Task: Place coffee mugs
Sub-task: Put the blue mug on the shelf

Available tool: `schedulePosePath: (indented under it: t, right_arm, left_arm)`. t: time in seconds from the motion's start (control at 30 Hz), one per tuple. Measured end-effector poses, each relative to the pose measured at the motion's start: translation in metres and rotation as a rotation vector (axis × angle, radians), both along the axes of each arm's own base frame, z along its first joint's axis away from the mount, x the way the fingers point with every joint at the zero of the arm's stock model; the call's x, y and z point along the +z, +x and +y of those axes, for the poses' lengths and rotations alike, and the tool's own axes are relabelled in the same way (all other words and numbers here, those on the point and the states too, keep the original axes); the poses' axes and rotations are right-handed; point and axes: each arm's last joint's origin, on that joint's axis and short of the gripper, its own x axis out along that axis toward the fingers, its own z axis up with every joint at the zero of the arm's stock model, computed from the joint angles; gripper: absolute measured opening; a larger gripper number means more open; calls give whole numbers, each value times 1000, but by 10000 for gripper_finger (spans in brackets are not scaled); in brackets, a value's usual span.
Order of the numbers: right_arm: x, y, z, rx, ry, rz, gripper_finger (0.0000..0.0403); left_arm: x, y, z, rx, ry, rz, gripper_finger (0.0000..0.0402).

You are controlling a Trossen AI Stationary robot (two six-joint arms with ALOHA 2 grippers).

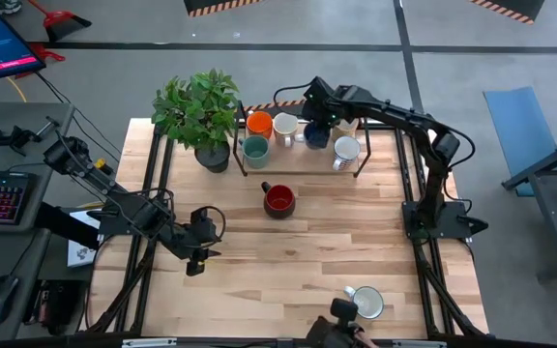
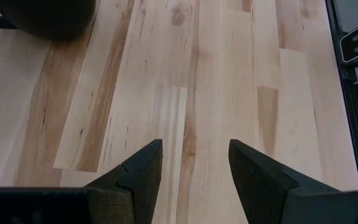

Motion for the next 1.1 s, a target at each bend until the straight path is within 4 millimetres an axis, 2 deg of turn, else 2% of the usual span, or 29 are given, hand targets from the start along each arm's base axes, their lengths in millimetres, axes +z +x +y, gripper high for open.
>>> schedulePosePath:
  t: [0.27,0.57,0.77,1.1]
  right_arm:
    - [-1,1,-3,23,-4,-11,0]
    - [-15,5,-12,21,5,-4,0]
    - [-17,6,-13,34,1,3,0]
    - [-17,-1,-20,5,19,4,0]
  left_arm:
    - [0,0,0,0,0,0,172]
    - [0,0,0,1,-2,-2,172]
    - [0,0,0,1,-2,-2,172]
    - [0,0,0,1,-3,-3,172]
